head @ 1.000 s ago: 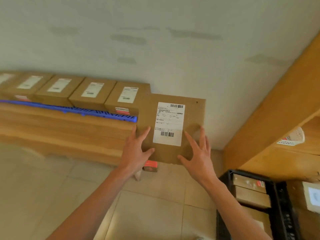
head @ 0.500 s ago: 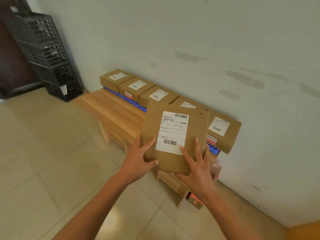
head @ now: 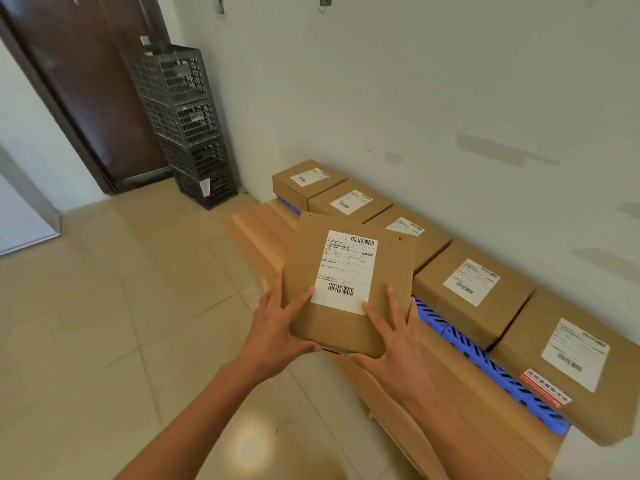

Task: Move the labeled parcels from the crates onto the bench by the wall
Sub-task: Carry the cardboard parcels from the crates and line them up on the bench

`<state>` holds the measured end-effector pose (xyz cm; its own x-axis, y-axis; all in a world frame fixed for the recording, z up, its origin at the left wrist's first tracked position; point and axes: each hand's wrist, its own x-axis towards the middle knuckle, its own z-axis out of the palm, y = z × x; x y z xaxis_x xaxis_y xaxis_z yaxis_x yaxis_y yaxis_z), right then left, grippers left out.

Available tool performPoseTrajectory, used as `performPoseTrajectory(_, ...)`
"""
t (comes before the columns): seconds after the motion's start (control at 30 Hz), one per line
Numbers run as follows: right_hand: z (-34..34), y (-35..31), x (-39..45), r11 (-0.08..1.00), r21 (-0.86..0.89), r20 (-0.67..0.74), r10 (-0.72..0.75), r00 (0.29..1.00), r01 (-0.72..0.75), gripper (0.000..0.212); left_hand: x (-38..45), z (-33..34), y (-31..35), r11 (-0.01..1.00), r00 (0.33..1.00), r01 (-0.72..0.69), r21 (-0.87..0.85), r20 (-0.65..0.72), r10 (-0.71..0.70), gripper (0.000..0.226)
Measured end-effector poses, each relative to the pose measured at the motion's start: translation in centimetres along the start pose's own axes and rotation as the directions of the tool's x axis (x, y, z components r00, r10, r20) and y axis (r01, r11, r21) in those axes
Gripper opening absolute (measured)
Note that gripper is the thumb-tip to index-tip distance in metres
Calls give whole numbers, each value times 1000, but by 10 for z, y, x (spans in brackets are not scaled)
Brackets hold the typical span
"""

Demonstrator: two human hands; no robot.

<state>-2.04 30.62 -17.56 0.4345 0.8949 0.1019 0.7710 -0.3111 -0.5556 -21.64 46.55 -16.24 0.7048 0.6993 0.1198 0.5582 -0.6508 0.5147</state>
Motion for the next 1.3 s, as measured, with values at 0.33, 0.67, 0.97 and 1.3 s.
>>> performPoseTrajectory(0.33, 62, -65, 159, 980, -152, 212, -95, 973, 129, 101, 75, -44, -122, 985, 978, 174, -23, -111, -175, 110)
performPoseTrajectory(0.67, 141, -140, 312, 991, -67, 219, -96, 971, 113, 96, 184, -99, -276, 982, 981, 172, -84, -74, -178, 103)
performPoseTrajectory(0.97, 162, -134, 410, 992, -54, 93, 123, 988, -118, 95, 333, -111, -325, 995, 997, 7, -96, 77, 1, 94)
performPoseTrajectory(1.3, 160, -75, 526, 967, 56, 13, 247, 969, -247, 94, 499, -92, -325, 995, 972, -95, -21, 214, 97, 90)
